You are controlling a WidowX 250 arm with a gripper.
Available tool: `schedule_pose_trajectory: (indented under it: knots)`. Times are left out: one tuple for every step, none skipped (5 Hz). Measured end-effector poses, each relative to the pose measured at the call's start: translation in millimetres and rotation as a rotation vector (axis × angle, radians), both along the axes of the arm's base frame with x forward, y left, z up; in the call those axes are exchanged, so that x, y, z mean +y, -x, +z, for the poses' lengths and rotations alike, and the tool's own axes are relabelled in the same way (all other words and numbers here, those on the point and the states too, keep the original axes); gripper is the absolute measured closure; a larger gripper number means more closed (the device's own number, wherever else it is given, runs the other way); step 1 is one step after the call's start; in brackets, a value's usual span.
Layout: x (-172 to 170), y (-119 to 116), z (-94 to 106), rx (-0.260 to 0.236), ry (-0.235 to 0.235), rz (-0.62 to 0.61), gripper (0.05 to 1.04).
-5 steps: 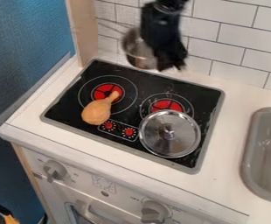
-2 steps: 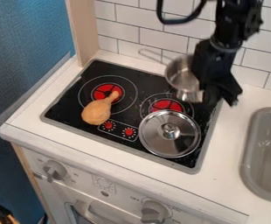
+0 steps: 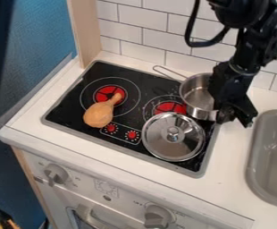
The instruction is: Move the pot to the upper right of the burner
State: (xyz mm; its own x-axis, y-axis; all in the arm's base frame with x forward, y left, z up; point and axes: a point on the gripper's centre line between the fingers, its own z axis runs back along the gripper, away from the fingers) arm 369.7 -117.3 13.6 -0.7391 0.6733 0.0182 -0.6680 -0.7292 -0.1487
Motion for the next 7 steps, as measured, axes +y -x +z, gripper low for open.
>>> schedule_pose_trajectory:
  knots:
    - [-3, -3, -4.2, 0.007, -0.013, 0.004, 1.01]
    - [-1, -4, -3.9, 0.0, -0.024, 0.011, 0.992]
    - [0, -4, -2.4, 0.003, -0.032, 0.02, 0.826]
    - [-1, -3, -2.1, 0.004, -0.033, 0.017, 0.548]
    - [1, -2, -0.3, 0.023, -0.046, 0.007, 0.243]
    - [2, 0, 6.4, 0.013, -0.042, 0.006, 0.072]
    - [-1, 2, 34.7, 0.003, -0.014, -0.028, 0.075]
